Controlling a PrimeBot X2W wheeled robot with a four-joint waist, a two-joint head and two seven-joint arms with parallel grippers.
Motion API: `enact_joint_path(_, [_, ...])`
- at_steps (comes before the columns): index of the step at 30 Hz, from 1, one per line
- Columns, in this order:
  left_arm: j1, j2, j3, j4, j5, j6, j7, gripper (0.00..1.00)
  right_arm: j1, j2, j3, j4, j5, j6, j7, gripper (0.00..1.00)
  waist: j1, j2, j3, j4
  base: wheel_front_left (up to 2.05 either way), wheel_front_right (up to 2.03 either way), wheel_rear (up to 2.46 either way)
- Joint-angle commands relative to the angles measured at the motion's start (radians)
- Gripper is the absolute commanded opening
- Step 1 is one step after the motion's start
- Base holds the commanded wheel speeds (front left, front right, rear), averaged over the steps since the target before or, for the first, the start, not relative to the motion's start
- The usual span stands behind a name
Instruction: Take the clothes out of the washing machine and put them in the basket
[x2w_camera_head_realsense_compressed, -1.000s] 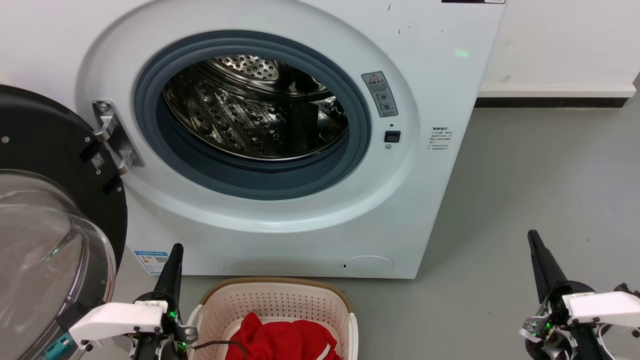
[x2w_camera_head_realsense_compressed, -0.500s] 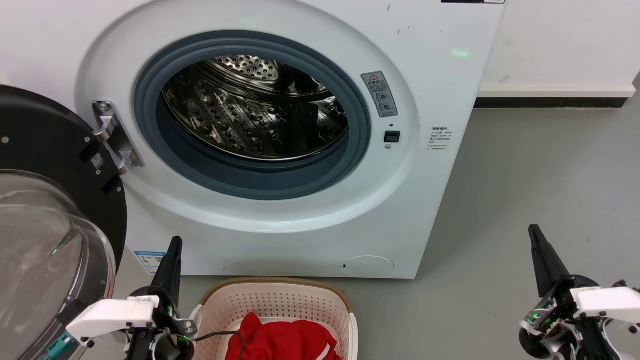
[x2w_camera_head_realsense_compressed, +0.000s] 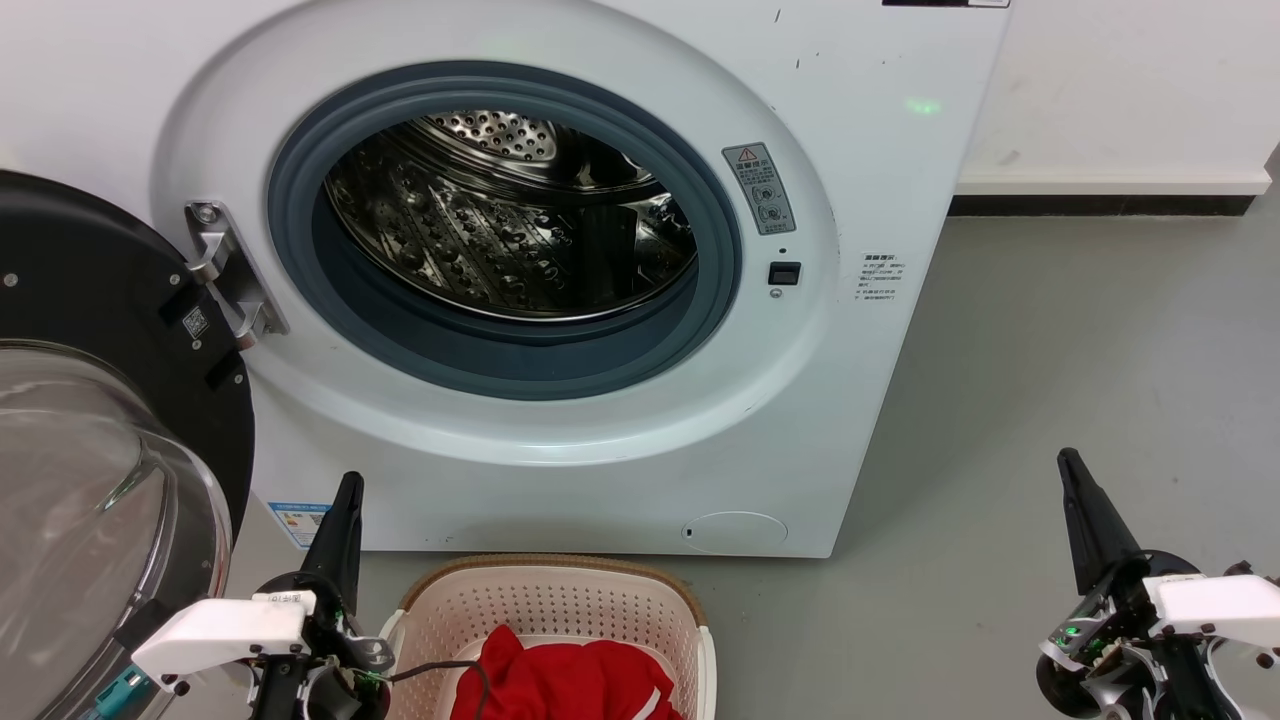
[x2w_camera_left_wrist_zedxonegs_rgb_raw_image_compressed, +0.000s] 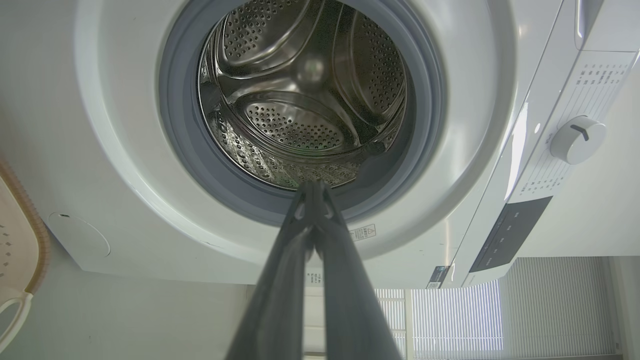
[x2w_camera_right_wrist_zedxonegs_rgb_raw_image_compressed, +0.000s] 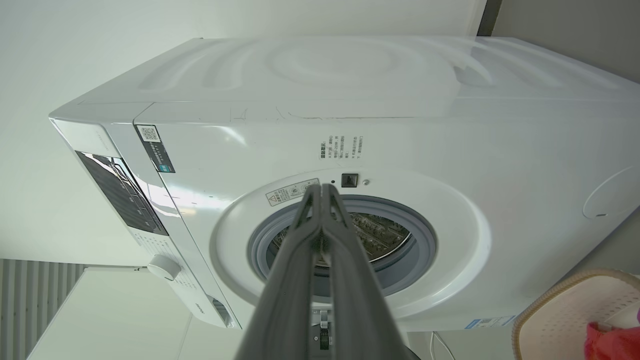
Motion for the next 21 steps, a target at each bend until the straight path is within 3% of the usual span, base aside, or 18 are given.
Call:
enact_joint_path(1, [-0.006, -0.002, 0.003, 0.001, -0.002, -0.003, 0.003, 0.0, -0.012, 0.004, -0.002, 0.002, -0.002, 0.0, 0.003, 0.0, 0.0, -0.0001, 0.0, 0.0, 0.0, 0.0, 0.0])
enact_joint_path(21, [-0.006, -0.002, 0.003, 0.001, -0.002, -0.003, 0.002, 0.0, -0.012, 0.008, -0.01, 0.003, -0.009, 0.0, 0.009, 0.0, 0.0, -0.0001, 0.0, 0.0, 0.0, 0.0, 0.0])
